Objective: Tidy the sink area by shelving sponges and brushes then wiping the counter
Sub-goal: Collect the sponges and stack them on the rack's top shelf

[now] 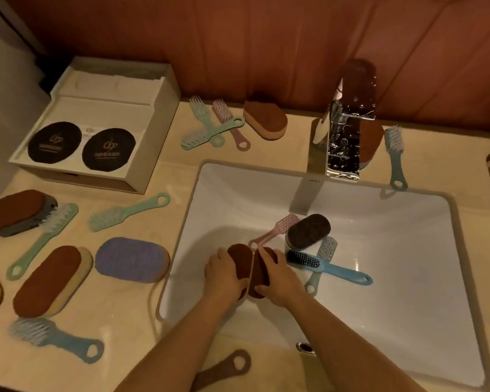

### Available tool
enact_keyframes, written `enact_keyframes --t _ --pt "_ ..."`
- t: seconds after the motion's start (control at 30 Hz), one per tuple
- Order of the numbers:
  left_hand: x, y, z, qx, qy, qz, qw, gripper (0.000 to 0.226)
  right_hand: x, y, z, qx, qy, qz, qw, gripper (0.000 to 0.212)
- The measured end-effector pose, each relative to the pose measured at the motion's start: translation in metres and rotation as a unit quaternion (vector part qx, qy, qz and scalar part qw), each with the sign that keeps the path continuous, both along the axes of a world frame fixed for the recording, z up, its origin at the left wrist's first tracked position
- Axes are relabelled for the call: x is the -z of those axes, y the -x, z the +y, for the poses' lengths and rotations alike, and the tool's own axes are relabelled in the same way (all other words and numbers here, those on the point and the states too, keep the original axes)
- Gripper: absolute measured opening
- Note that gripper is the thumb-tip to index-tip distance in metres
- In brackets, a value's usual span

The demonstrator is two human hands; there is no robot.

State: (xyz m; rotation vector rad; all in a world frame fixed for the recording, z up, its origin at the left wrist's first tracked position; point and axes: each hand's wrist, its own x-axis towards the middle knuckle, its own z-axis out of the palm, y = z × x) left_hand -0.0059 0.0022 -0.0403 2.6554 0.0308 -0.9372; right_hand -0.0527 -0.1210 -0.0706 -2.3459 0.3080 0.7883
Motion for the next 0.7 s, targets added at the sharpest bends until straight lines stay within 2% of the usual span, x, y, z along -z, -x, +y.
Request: enact_keyframes --t 0.1,0.27,0.4,0.5,0.63,0.7 --pt "0.004 0.000 0.001 0.042 -0.039 -0.017 0.998 0.066 0.007 -0.005 0.004 -0.004 0.026 0.023 0.999 0.102" --pt "0.001 -0.005 0.009 0.035 -0.022 -0.024 0.999 0.061 0.006 -0.007 0.017 -0.017 0.099 0.037 0.994 0.118" --pt "-0.003 -0.010 0.017 0.035 0.006 -0.055 0.998 0.038 0.004 -0.005 0.021 -0.041 0.157 0.011 0.987 0.115" --pt "-0.005 -0.011 0.020 0.039 0.010 -0.052 0.998 0.036 0.007 -0.005 0.021 -0.048 0.177 -0.029 0.983 0.106" --pt "-0.009 -0.013 0.025 0.019 0.021 -0.035 0.999 0.037 0.006 -0.003 0.010 -0.039 0.142 -0.026 0.989 0.100" --pt "-0.012 -0.013 0.028 0.015 0.032 -0.018 0.999 0.036 0.000 0.001 0.004 0.024 0.077 0.002 0.997 0.101"
